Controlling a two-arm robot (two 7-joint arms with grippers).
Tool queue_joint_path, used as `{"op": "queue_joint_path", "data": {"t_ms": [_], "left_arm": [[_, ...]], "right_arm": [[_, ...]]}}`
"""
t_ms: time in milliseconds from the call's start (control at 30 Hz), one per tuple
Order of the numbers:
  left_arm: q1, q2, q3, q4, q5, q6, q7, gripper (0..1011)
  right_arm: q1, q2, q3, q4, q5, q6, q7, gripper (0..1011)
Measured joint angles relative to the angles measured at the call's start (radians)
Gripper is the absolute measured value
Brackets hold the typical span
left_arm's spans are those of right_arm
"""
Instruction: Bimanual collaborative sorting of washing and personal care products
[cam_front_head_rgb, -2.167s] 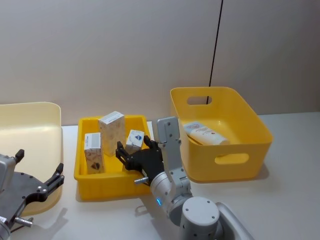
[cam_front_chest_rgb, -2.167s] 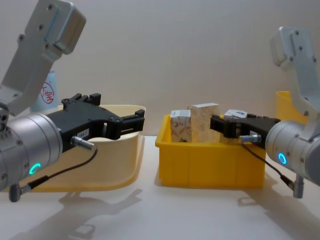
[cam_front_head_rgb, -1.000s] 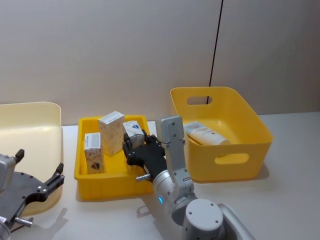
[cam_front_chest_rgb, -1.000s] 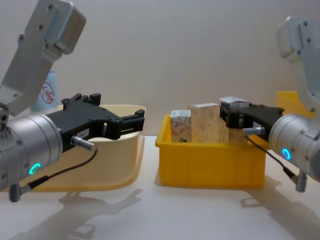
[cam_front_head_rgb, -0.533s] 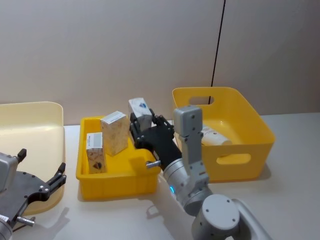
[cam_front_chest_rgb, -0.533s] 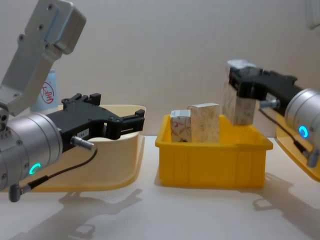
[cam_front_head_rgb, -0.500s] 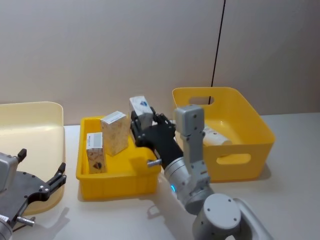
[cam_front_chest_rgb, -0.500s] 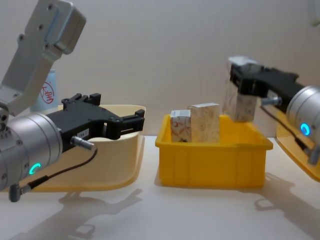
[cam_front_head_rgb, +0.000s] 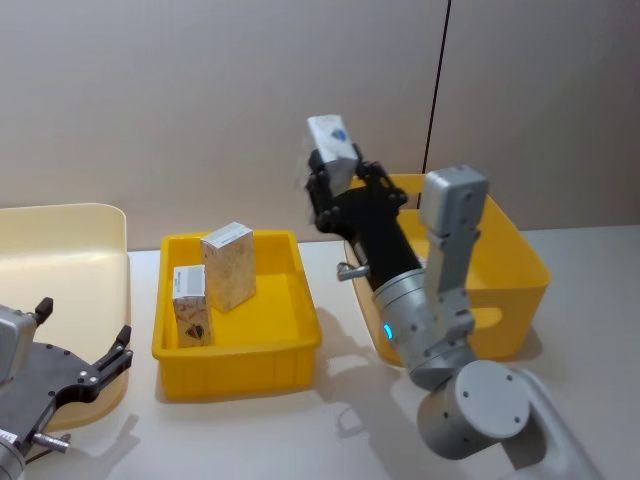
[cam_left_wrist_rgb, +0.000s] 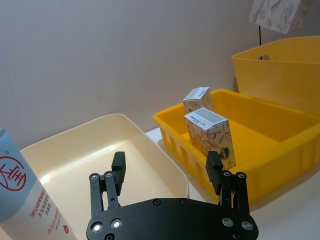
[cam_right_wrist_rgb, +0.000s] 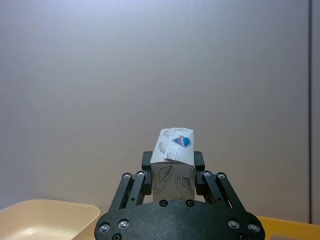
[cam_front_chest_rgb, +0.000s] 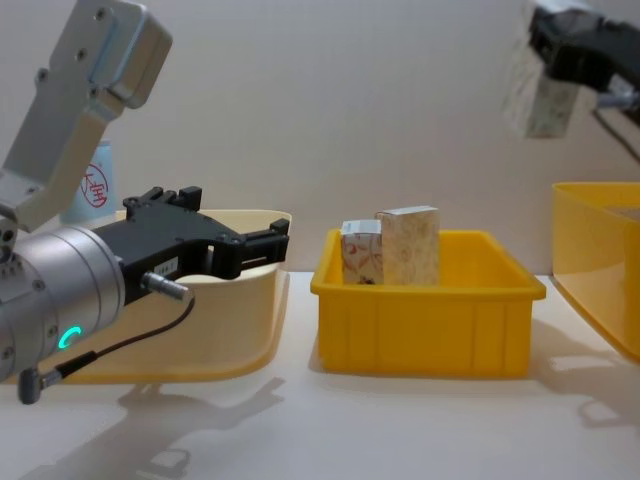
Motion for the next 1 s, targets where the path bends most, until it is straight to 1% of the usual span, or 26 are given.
{"op": "queue_joint_path", "data": {"t_ms": [100, 233, 300, 433, 500, 533, 667, 833, 1000], "left_arm": [[0.0, 0.0, 0.0, 0.0, 0.0, 0.0, 0.0, 1002], [0.0, 0.0, 0.0, 0.0, 0.0, 0.0, 0.0, 1002], [0.0, 0.0, 0.0, 0.0, 0.0, 0.0, 0.0, 1002], [0.0, 0.0, 0.0, 0.0, 0.0, 0.0, 0.0, 1002], [0.0, 0.0, 0.0, 0.0, 0.0, 0.0, 0.0, 1002], [0.0, 0.0, 0.0, 0.0, 0.0, 0.0, 0.0, 1002], [0.0, 0.0, 0.0, 0.0, 0.0, 0.0, 0.0, 1002], [0.0, 0.0, 0.0, 0.0, 0.0, 0.0, 0.0, 1002], [0.0, 0.0, 0.0, 0.0, 0.0, 0.0, 0.0, 1002]], "right_arm": [[-0.01, 0.001, 0.023, -0.03, -0.012, -0.01, -0.02, 449], [-0.021, 0.002, 0.039, -0.053, -0.026, -0.011, -0.042, 449], [-0.032, 0.002, 0.053, -0.071, -0.037, -0.009, -0.058, 449], [-0.055, 0.0, 0.073, -0.104, -0.059, 0.009, -0.091, 449], [-0.077, -0.004, 0.088, -0.128, -0.077, 0.03, -0.118, 449], [-0.077, -0.004, 0.088, -0.128, -0.077, 0.03, -0.118, 449], [-0.112, -0.011, 0.11, -0.163, -0.107, 0.064, -0.158, 449], [-0.146, -0.018, 0.132, -0.189, -0.136, 0.096, -0.196, 449], [-0.16, -0.019, 0.145, -0.198, -0.153, 0.11, -0.216, 449]]}}
